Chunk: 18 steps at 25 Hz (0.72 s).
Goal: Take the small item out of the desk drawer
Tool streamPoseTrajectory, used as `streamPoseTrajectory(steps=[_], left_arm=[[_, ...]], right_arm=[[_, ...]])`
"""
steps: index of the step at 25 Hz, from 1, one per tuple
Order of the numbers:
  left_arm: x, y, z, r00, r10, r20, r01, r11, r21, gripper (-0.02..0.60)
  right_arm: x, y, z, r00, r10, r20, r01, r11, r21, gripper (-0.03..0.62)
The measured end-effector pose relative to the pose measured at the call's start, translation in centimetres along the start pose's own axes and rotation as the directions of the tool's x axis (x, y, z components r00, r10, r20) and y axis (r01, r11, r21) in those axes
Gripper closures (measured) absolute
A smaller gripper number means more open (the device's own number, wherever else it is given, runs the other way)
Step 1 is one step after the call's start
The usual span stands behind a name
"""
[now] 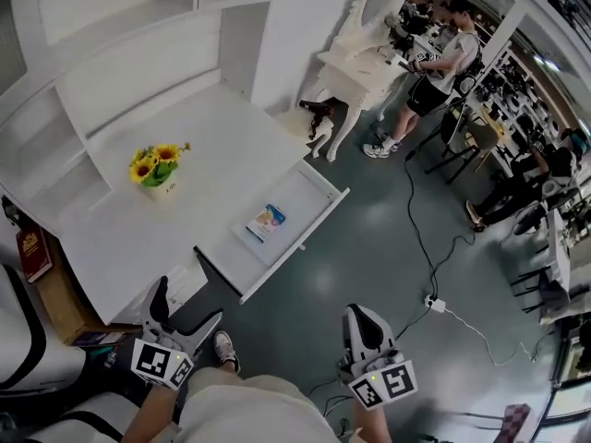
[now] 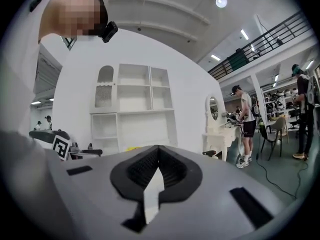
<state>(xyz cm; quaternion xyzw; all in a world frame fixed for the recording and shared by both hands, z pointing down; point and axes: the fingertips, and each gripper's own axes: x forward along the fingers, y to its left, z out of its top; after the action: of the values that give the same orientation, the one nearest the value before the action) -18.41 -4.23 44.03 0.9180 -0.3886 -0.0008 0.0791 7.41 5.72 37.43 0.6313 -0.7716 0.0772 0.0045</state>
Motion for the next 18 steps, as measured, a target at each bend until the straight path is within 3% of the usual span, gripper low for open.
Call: streamPoseTrajectory(steps=[3,8,14,18], left_arm=[[3.3,1.2,-0.7,0.997,-0.065,-0.03,0.065,0.998,0.021,0.054],[7.9,1.9,-1.8,0.991,-0.12,-0.052,0.12,0.993,-0.004,0.054],[12.6,1.0,-5.2,0.978,-0.168,-0.121,0.168,0.986,-0.011,0.054],[15.9,0.6,-7.2,0.974,-0.148,-0.171,0.155,0.988,0.025,0.054]], right_arm=[[3.0,0.8,0.1,0.999,-0.016,-0.032,0.015,0.999,-0.033,0.585],[6.0,0.7,0.0,0.997,-0.031,-0.069,0.027,0.998,-0.062,0.585],[7.2,-3.0,-0.2,0.996,-0.067,-0.064,0.065,0.997,-0.045,0.585],[8.2,-6.1,-1.0,0.997,-0.048,-0.061,0.048,0.999,-0.011,0.585]])
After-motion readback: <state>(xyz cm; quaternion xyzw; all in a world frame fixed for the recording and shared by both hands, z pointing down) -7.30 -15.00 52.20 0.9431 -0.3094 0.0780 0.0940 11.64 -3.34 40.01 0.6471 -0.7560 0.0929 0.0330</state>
